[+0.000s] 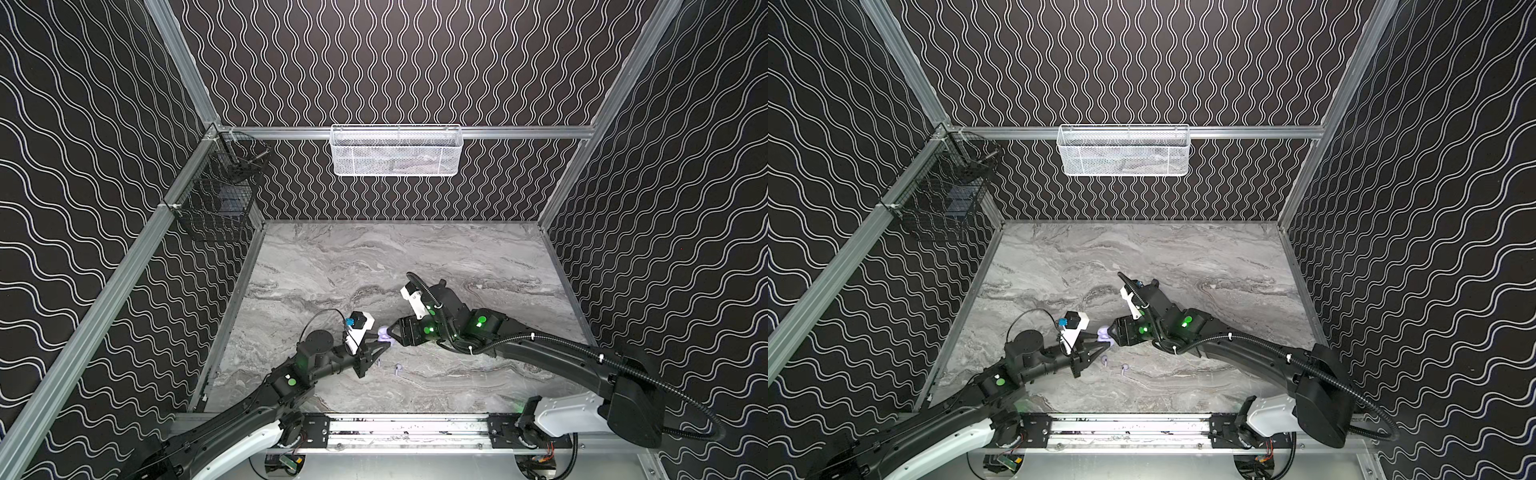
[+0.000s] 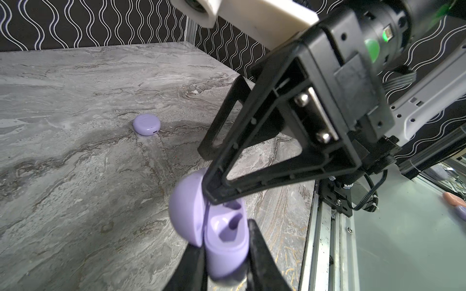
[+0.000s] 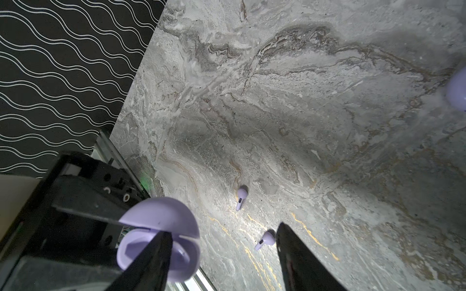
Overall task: Insert the wireless bluetooth earbuds into the charging case
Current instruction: 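Push the case lid open with the right gripper while the left holds the base, then withdraw the right gripper toward the earbuds on the table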
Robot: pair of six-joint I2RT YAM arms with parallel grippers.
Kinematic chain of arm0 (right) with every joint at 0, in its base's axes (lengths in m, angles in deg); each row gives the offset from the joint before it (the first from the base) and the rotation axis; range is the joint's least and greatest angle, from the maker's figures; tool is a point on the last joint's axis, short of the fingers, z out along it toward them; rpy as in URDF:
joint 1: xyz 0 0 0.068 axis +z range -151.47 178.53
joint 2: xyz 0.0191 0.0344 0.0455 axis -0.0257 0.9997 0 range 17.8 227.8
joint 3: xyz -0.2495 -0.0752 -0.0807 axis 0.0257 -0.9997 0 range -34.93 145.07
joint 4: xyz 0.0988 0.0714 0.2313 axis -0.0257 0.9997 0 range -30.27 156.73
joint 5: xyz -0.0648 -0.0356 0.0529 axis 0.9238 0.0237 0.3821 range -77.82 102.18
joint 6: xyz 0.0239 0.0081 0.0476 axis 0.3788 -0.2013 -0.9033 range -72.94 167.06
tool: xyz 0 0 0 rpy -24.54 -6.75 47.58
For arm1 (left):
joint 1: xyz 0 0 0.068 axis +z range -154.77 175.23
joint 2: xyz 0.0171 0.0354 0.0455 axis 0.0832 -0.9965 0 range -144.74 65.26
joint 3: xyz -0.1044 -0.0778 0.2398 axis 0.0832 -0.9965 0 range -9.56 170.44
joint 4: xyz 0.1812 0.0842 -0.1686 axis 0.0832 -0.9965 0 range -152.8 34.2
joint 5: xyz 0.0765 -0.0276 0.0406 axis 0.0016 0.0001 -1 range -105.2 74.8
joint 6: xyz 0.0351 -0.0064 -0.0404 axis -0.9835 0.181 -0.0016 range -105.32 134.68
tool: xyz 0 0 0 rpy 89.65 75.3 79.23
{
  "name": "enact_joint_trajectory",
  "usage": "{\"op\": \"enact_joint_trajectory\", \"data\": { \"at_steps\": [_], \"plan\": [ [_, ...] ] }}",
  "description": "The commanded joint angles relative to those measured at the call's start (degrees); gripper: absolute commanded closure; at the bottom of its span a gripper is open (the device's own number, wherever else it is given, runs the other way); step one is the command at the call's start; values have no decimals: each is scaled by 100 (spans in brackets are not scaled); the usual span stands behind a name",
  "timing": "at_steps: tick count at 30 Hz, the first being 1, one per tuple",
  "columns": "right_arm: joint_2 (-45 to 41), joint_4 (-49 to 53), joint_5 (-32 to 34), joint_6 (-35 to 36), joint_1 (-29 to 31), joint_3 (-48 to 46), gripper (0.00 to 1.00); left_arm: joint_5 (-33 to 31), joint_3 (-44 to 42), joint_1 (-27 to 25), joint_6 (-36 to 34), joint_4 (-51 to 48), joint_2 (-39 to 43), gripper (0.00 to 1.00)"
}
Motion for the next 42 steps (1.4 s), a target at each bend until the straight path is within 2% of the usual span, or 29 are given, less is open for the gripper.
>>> {"op": "enact_joint_trajectory", "data": {
  "at_steps": [1, 6, 14, 21, 33, 42],
  "plan": [
    [-236, 111, 428, -40, 1, 64, 33, -103, 65, -3, -148, 57, -39, 82],
    [-367, 500, 788, -274, 35, 169, 33, -239, 92, -1, -142, -19, -85, 83],
    [-417, 1049, 1727, -843, 362, 169, 34, -473, 49, -3, -49, -108, 47, 83],
    [-99, 1324, 2185, -1229, 731, 81, 34, -851, 32, 60, 39, -322, 210, 85],
    [851, 1305, 2249, -1552, 1100, 123, 34, -740, -58, 668, 346, -436, 200, 87],
    [1586, 1264, 2185, -1588, 1238, 169, 34, -824, -126, 818, 460, -507, 384, 86]
  ]
}}
